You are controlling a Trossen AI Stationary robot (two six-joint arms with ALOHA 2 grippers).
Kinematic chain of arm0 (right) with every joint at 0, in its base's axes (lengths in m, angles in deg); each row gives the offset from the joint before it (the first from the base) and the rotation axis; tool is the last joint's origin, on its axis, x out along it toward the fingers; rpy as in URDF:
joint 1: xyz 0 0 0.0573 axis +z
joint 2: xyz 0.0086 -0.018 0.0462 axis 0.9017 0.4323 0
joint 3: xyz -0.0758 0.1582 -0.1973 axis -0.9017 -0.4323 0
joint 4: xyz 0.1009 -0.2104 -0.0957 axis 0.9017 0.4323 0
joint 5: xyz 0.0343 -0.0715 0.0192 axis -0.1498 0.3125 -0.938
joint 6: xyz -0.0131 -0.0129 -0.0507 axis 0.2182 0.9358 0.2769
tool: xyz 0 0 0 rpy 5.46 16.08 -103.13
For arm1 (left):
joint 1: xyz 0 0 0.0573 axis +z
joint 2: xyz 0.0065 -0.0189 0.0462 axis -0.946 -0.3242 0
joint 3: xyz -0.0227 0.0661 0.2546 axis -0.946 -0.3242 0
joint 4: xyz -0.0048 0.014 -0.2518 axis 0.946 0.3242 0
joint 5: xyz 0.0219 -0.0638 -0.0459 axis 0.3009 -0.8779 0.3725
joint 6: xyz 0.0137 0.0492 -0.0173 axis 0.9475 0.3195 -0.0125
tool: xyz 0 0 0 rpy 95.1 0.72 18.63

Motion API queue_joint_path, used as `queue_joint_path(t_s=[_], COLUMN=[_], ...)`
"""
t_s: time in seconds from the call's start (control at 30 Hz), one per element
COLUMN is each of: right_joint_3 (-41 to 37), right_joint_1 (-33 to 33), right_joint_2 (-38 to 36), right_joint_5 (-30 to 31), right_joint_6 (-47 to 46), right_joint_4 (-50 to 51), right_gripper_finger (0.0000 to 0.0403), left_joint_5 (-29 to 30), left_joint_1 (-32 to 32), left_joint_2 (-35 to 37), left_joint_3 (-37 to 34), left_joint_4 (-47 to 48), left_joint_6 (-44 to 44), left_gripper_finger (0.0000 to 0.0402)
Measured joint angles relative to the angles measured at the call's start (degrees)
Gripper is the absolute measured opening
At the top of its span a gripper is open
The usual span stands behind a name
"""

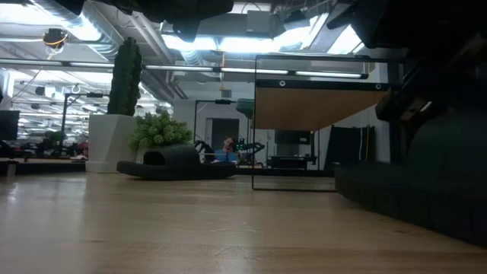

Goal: Pick and place slides into the shelf
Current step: Put the bottom black slide on the shelf

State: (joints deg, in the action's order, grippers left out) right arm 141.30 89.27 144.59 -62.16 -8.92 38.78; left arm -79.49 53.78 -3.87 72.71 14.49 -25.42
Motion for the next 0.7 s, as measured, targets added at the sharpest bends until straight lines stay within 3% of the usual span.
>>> queue_joint_path(t_s=[0.3,0.47,0.7], right_joint_3=[-0.02,-0.04,-0.04], right_joint_1=[0.01,-0.02,1.01], right_joint_2=[-0.03,-0.03,-0.03], right_joint_5=[-0.11,2.02,10.68], right_joint_6=[-2.92,-6.24,-11.89], right_joint_4=[-4.09,-10.23,-12.58], right_gripper_finger=[0.0015,0.0015,0.0009], left_joint_5=[0.0,0.01,0.02], left_joint_1=[-0.12,-1.69,-4.64], left_joint_2=[0.0,0.0,0.0], left_joint_3=[0.0,0.0,0.0], left_joint_4=[-0.05,-0.33,-1.97], left_joint_6=[-1.22,-1.51,-0.61], left_gripper_finger=[0.0,0.0,0.0])
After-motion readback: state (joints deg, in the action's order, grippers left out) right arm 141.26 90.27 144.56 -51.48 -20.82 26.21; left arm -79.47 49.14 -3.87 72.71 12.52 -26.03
